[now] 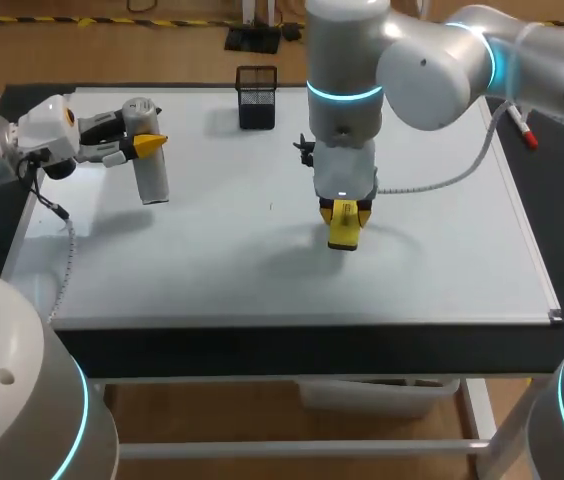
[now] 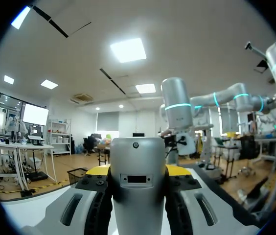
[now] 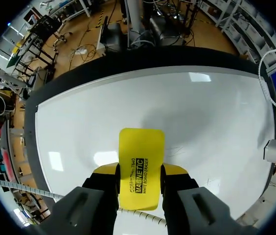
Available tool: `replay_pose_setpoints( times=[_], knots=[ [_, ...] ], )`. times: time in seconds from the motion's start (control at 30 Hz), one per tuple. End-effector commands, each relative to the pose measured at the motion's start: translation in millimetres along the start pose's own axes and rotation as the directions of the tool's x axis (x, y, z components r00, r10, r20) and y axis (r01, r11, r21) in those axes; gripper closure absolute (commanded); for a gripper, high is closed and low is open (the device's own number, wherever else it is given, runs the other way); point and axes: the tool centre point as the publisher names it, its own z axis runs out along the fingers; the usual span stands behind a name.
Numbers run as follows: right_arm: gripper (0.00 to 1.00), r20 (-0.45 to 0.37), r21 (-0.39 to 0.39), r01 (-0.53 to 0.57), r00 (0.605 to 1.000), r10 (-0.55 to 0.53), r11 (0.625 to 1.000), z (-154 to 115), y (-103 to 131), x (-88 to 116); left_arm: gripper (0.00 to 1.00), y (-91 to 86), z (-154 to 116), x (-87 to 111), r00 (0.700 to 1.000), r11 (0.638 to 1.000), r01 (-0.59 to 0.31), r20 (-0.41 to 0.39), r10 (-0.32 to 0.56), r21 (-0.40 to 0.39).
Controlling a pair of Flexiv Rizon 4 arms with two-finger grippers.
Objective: Pick up the inspection probe, press it on each red-marked spot on the whiteboard one by one, put down the probe, pick up the eraser, and wipe off all the red marks.
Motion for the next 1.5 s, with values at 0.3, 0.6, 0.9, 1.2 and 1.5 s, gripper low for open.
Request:
replay_pose_setpoints(
  times=[0.3, 0.6, 0.9, 1.2, 1.5],
  knots=[
    [1.00, -0.013, 0.025, 0.014, 1.000, -0.014, 1.000, -6.6, -14.5, 10.5, 1.00, -0.4, 0.4, -0.1, 1.000, 1.000, -0.001, 0.000, 0.001, 0.001],
    [1.00, -0.022, 0.033, 0.011, 1.000, -0.010, 0.999, -15.4, -61.1, 33.2, 1.00, -0.4, 0.4, -0.1, 1.000, 1.000, -0.001, 0.000, 0.001, 0.001],
    [1.00, -0.011, 0.049, 0.029, 1.000, -0.029, 0.998, -25.3, -100.0, 33.0, 1.00, -0.4, 0.4, -0.1, 1.000, 1.000, -0.001, 0.000, 0.001, 0.001],
    [1.00, 0.010, 0.027, 0.059, 0.998, -0.060, 0.998, -23.3, -133.7, 30.1, 1.00, -0.4, 0.4, -0.1, 1.000, 1.000, -0.001, 0.000, 0.001, 0.001],
    [1.00, 0.008, 0.010, 0.087, 0.996, -0.087, 0.996, -20.3, -164.7, 26.0, 1.00, -0.4, 0.4, -0.1, 1.000, 1.000, -0.001, 0.000, 0.001, 0.001]
  ],
)
